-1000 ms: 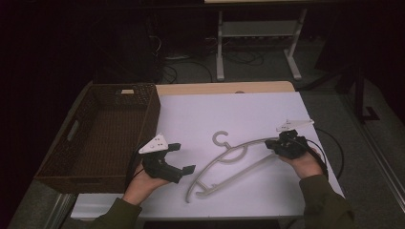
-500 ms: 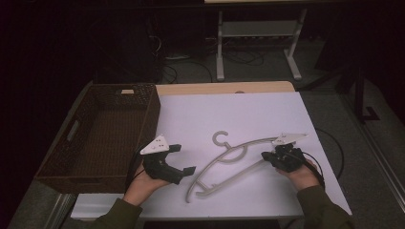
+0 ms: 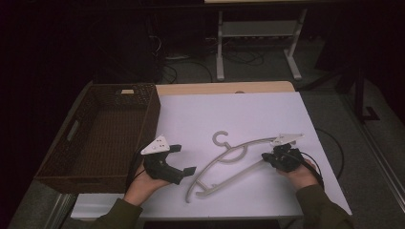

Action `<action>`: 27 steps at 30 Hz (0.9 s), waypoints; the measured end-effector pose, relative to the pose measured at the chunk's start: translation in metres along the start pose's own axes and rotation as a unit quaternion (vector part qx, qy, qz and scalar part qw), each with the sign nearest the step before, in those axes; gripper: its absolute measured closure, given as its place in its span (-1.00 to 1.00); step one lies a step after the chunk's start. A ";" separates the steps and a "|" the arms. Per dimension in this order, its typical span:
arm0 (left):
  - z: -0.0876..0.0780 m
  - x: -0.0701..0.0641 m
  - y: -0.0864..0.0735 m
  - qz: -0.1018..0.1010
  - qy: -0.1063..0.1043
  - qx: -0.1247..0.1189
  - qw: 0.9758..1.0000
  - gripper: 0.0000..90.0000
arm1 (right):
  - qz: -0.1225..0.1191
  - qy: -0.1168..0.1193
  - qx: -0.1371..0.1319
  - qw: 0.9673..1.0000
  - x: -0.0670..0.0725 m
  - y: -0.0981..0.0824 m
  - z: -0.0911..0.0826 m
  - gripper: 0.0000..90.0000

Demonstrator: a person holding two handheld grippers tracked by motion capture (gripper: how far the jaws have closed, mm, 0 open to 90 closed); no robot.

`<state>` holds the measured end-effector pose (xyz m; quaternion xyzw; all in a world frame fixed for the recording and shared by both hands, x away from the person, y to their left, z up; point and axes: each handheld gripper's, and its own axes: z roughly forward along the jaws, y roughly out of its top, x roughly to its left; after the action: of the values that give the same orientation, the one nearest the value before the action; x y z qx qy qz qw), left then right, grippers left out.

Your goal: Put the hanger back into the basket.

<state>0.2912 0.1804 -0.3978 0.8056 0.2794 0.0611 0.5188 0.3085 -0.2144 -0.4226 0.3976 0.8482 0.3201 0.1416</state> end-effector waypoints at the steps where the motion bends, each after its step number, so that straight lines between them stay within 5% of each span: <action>1: 0.000 0.000 0.000 0.000 0.000 0.000 1.000 -1.00 | 0.000 0.000 0.003 1.000 0.001 0.000 0.001 0.99; 19: 0.006 -0.002 -0.001 0.009 -0.001 0.013 1.000 -1.00 | 0.006 0.007 0.023 1.000 0.000 -0.004 0.006 1.00; 27: 0.026 -0.005 0.000 0.020 0.000 0.039 0.999 -1.00 | 0.010 0.007 0.031 0.999 0.001 -0.004 0.008 1.00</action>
<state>0.2974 0.1573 -0.4084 0.8306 0.2655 0.0606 0.4857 0.3093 -0.2122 -0.4310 0.4076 0.8547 0.2982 0.1200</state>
